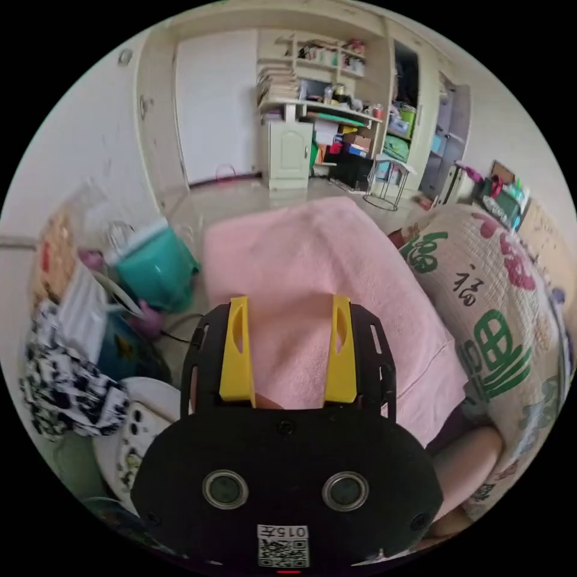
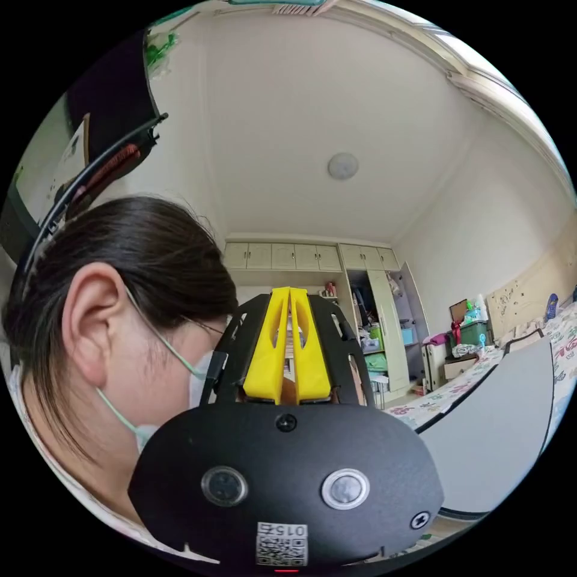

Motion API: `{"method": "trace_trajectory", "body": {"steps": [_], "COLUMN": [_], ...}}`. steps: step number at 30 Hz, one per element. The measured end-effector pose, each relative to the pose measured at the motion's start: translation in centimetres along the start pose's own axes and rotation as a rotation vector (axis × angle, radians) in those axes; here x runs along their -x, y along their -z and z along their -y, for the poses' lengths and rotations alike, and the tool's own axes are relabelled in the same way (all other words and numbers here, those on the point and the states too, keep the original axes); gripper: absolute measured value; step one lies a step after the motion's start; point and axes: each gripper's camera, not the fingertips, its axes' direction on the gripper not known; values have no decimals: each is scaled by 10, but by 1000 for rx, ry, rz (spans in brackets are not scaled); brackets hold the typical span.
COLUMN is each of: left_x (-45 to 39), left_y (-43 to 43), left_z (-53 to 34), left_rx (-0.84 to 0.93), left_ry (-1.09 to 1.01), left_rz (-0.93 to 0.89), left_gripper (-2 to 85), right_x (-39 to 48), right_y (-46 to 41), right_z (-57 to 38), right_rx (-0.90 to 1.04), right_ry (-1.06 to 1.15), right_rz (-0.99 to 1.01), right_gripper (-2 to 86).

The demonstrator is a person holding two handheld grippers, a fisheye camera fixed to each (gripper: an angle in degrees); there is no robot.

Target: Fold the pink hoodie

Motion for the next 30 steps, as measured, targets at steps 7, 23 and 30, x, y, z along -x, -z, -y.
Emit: {"method": "trace_trajectory", "body": {"steps": [7,23,30], "left_x": [49,168,3], "left_y": [32,158,274], "left_z": [10,73,109], "left_rx": [-55,-365,-281], "left_ry": [-19,110,-411], "left_rz": [-99,-1527,-2085], "left_gripper": [36,-1,0], "right_x": [-36,-112,-124], "right_y": [-24,-61,-91], "right_z": [-28,12,40], "right_rx": [90,200,156], "right_ry": [-75,-299,-332], "right_rz": [-74,-235,-297], "right_gripper": [-5,-5,-4]}}
